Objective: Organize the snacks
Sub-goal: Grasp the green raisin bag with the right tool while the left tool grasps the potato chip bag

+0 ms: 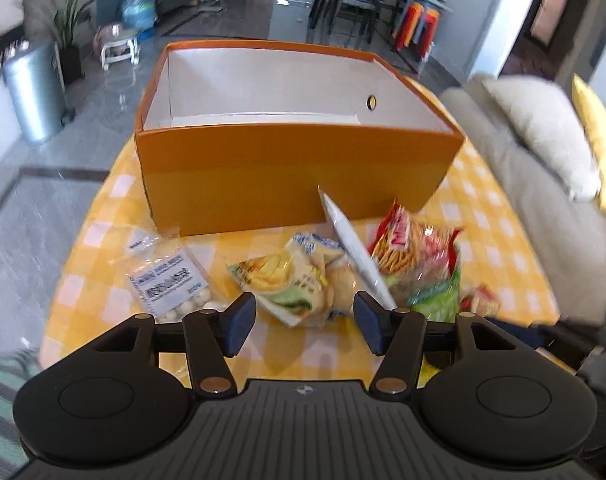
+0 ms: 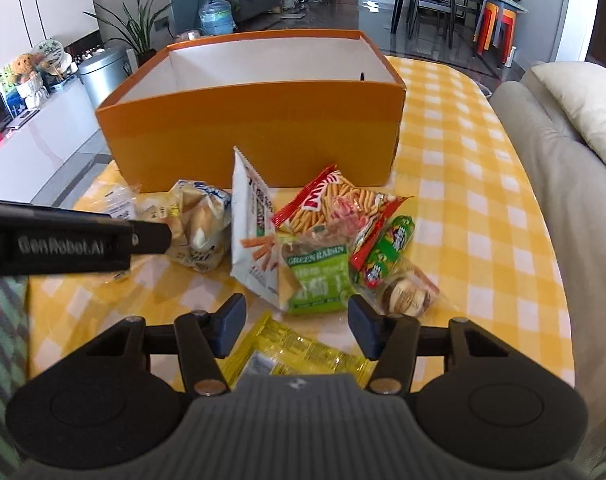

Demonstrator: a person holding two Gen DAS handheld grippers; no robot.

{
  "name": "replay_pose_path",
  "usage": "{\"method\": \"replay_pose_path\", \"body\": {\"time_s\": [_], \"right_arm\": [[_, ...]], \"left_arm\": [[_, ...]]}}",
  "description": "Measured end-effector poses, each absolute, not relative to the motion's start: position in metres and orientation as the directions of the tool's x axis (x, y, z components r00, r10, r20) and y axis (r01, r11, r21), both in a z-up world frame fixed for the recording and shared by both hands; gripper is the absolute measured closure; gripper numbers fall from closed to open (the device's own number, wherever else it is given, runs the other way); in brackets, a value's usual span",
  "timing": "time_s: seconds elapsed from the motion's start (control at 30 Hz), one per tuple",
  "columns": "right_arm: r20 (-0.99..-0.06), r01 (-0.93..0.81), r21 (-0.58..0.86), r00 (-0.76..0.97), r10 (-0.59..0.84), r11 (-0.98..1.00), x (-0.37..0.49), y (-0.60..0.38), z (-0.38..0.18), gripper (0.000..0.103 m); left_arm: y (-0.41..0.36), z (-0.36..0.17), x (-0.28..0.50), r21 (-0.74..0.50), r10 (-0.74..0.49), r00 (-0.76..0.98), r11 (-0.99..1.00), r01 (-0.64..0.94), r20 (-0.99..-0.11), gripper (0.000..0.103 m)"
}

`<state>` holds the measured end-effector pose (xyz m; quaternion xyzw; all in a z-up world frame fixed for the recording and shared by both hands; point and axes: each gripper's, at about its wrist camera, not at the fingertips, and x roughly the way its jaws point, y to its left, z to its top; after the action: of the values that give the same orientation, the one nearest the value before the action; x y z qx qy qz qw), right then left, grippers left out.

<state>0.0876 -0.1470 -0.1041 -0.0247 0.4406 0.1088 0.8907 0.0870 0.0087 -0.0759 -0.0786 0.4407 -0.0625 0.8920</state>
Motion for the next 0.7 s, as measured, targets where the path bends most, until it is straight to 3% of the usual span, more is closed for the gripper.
{"method": "replay_pose_path", "body": {"time_s": [0.27,0.47,0.7], "right_arm": [[-0.793,-0.18,0.055,0.589,0.153,0.982,0.109,-0.152,-0.112,0.055],[-0.804,-0.192,0.045,0.575,0.15,0.98,0.125,-0.151,-0.122,0.056],[-0.813,-0.21,0.024,0.565,0.141,0.977,0.132,-0.147,-0.133,0.061]], "left_arm": [[0.013,-0.088,0.109,-0.192,-0.158,0.582,0.981,0.004,-0.798,0.036],[0.018,-0.096,0.12,-0.196,-0.158,0.56,0.981,-0.007,-0.813,0.027],[0.021,-0.108,0.125,-0.246,-0.201,0.544,0.969,-0.01,-0.814,0.025]]}}
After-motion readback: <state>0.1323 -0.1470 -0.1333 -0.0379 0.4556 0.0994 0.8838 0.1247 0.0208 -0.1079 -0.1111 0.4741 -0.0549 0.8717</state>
